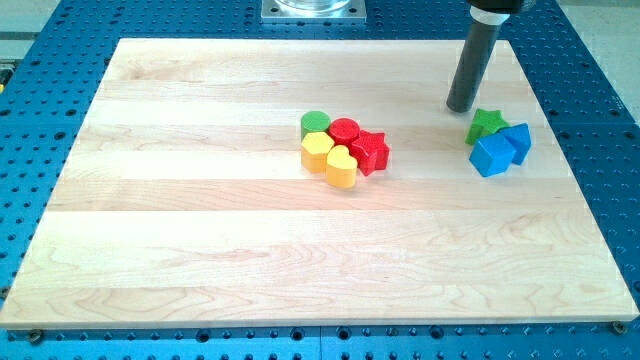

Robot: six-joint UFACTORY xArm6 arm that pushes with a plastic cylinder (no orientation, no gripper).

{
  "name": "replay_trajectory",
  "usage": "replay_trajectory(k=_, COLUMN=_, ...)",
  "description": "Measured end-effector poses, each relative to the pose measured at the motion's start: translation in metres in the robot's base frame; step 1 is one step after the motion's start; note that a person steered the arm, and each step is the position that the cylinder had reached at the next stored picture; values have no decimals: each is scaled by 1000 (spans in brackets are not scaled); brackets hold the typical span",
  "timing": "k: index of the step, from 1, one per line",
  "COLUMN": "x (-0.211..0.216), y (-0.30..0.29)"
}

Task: Place your arm at the bottom of the red star

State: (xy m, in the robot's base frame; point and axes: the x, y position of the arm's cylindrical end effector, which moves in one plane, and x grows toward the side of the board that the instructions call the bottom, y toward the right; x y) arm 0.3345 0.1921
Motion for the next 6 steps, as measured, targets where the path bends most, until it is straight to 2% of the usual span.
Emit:
replay_trajectory(k=1, x=6, y=0)
replay_trajectory(k=2, x=33, y=-13)
replay_trajectory(k=3, x=60, y=-50)
replay_trajectory(k=4, x=119, y=-86)
replay_trajectory(k=5, x=114, y=-135)
replay_trajectory(k=6, x=74, y=-152)
